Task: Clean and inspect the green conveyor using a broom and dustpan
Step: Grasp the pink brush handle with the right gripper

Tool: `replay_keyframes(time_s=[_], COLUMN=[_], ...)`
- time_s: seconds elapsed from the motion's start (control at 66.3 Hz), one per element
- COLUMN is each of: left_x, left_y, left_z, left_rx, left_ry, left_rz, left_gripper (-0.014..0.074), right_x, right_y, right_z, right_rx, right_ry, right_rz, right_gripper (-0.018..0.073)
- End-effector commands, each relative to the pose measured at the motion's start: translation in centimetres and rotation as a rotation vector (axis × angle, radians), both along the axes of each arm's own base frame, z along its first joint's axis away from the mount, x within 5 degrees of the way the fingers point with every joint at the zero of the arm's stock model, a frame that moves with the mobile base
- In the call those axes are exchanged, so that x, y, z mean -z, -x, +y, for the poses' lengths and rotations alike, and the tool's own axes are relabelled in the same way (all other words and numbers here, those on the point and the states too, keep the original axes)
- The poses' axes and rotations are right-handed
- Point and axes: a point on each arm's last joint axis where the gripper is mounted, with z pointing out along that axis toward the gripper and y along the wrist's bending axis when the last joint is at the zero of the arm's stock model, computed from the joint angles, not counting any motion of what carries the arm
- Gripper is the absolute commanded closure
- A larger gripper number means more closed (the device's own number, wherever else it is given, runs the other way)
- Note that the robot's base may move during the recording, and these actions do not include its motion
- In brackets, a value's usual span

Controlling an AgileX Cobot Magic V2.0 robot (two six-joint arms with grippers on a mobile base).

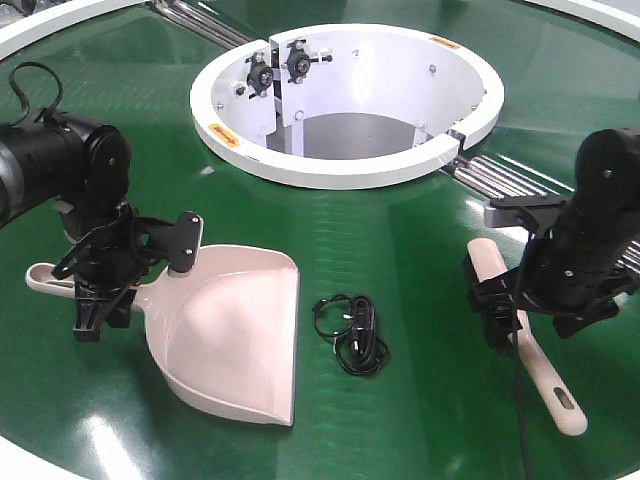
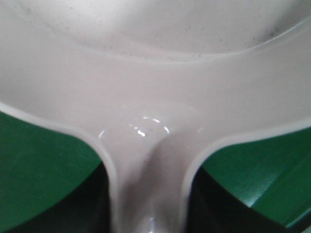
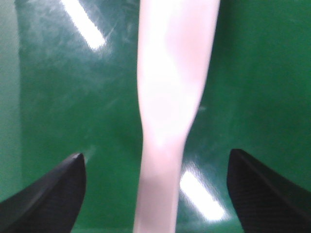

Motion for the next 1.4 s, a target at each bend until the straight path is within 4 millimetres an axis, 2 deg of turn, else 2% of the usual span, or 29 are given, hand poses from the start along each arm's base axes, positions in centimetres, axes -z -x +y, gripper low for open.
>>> replay_keyframes(time_s=[0.0,0.181,0.302,0.392,0.619,0.875,1.132,1.283,1.388], left_x=[-2.4,-2.4,-2.4,-2.4,-2.4,-2.4,-2.4,-2.4,-2.4], left_y=[0.2,0.2,0.2,0.2,0.2,0.2,0.2,0.2,0.2], left_z=[-0.1,-0.1,-0.1,-0.1,-0.1,-0.1,-0.1,-0.1,-0.1], left_rx=[-0.004,-0.004,-0.004,-0.004,-0.003,-0.003,-0.003,-0.003,-0.003], left_ry=[0.015,0.015,0.015,0.015,0.014,0.014,0.014,0.014,0.014], left_rz=[-0.062,-0.062,-0.062,-0.062,-0.062,-0.062,-0.062,-0.062,-0.062], left_gripper=[0.0603,0.0603,0.0603,0.0603,0.0603,0.0603,0.0603,0.0603,0.0603], right_x=[-0.8,1.1,2.0,2.4,1.8,-2.2,-7.2,-8.7,-8.3], right_y=[-0.9,-2.1,-2.6,-2.7,-2.3,-0.9,2.1,3.6,4.3], right_z=[0.2,0.4,0.4,0.4,0.0,-0.6,-0.7,0.9,2.9], right_rx=[0.004,0.006,0.016,0.027,0.028,0.043,0.036,0.023,0.009], right_ry=[-0.006,0.005,0.010,0.015,0.053,0.069,0.071,0.060,0.038], right_rz=[-0.025,0.047,0.082,0.098,0.102,-0.018,-0.132,-0.162,-0.147], right_gripper=[0.0011,0.0038,0.0088,0.0189,0.0576,0.0567,0.0564,0.0564,0.0564])
